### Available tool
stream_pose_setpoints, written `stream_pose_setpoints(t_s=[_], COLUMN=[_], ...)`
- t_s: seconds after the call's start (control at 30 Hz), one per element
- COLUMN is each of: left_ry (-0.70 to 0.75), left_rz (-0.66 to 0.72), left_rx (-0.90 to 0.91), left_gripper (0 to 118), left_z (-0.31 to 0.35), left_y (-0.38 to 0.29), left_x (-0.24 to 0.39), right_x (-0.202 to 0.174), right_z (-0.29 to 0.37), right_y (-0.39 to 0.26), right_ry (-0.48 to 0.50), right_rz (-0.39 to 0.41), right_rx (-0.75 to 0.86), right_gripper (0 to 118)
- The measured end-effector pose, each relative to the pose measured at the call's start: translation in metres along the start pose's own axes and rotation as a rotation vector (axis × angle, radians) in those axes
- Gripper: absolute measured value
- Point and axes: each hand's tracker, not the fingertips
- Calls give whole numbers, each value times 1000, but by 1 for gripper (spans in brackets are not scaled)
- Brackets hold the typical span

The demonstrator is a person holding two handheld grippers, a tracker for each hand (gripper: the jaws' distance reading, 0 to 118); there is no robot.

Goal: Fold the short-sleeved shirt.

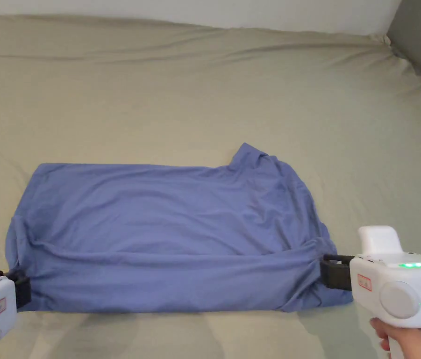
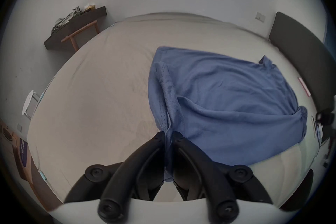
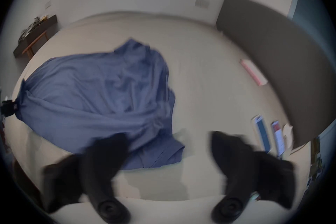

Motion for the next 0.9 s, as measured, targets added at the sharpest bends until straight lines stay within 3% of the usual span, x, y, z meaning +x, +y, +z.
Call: stream_pose_setpoints(t_s=[0.1,0.23,0.33,0.37,0.4,0.47,0.53,0.57,0.7,0.9], left_ry=[11,18,28,30,32,34,36,36,15,-8], left_rz=[-14,-19,-24,-28,-30,-33,-33,-34,-7,1], left_rx=[13,13,-2,-5,-6,-8,-7,-8,7,30], left_gripper=[4,4,4,4,4,4,4,4,4,4], left_z=[12,14,11,10,10,8,9,11,24,54], left_y=[1,1,0,-1,-1,0,0,1,6,8], left_x=[6,10,12,12,13,13,14,14,8,-6], right_x=[14,13,13,12,10,7,-2,-5,9,17], right_z=[-46,-81,-80,-75,-71,-65,-62,-63,-50,20], right_y=[-7,-16,-18,-17,-16,-16,-16,-15,-9,-3], right_ry=[-15,-100,-20,-10,34,129,148,78,115,197], right_rz=[-49,-4,-83,-74,-71,-76,-13,28,-67,-75], right_rx=[-99,-183,-181,-181,-175,-156,-131,-143,-123,-60], right_gripper=[112,111,108,104,96,55,9,9,9,9])
